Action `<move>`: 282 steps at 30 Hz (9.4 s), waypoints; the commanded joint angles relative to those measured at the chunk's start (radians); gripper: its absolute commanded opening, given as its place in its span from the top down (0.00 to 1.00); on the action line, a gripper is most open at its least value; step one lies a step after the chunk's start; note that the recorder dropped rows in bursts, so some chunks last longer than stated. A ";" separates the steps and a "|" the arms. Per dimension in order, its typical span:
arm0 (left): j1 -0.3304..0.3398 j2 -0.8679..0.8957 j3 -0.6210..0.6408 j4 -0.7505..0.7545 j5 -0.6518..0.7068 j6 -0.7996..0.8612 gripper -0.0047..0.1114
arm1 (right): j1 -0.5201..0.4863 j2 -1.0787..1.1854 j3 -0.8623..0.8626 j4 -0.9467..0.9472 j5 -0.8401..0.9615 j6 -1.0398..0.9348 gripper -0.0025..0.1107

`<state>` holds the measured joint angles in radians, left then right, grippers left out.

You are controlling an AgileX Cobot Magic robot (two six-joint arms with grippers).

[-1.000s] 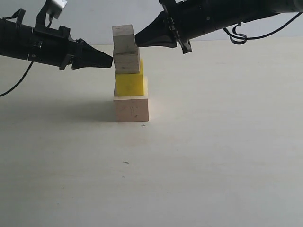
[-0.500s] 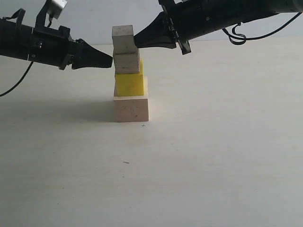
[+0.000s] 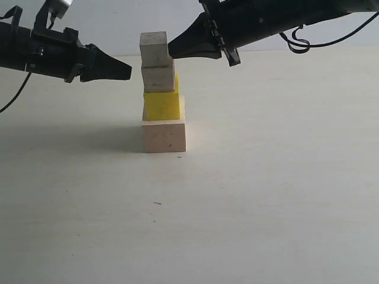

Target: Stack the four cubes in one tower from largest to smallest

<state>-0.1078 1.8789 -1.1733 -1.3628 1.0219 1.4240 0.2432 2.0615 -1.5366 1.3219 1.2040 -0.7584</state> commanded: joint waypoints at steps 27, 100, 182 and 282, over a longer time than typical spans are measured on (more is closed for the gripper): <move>0.017 -0.432 0.255 -0.085 -0.377 -0.034 0.96 | -0.127 -0.436 0.367 -0.016 -0.443 -0.176 0.98; 0.236 -1.812 0.848 -0.268 -1.100 0.115 0.96 | -0.127 -1.462 0.770 -0.021 -1.072 -0.399 0.98; 0.146 -1.879 1.173 1.372 -0.668 -1.521 0.96 | -0.127 -1.478 0.777 -0.026 -1.070 -0.403 0.98; 0.146 -1.879 1.173 1.374 -0.670 -1.512 0.96 | -0.216 -2.062 1.537 -1.322 -0.865 0.812 0.98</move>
<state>0.0443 0.0046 -0.0035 0.0090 0.3583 -0.0896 0.0325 0.0058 -0.0049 0.0000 0.3438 0.0481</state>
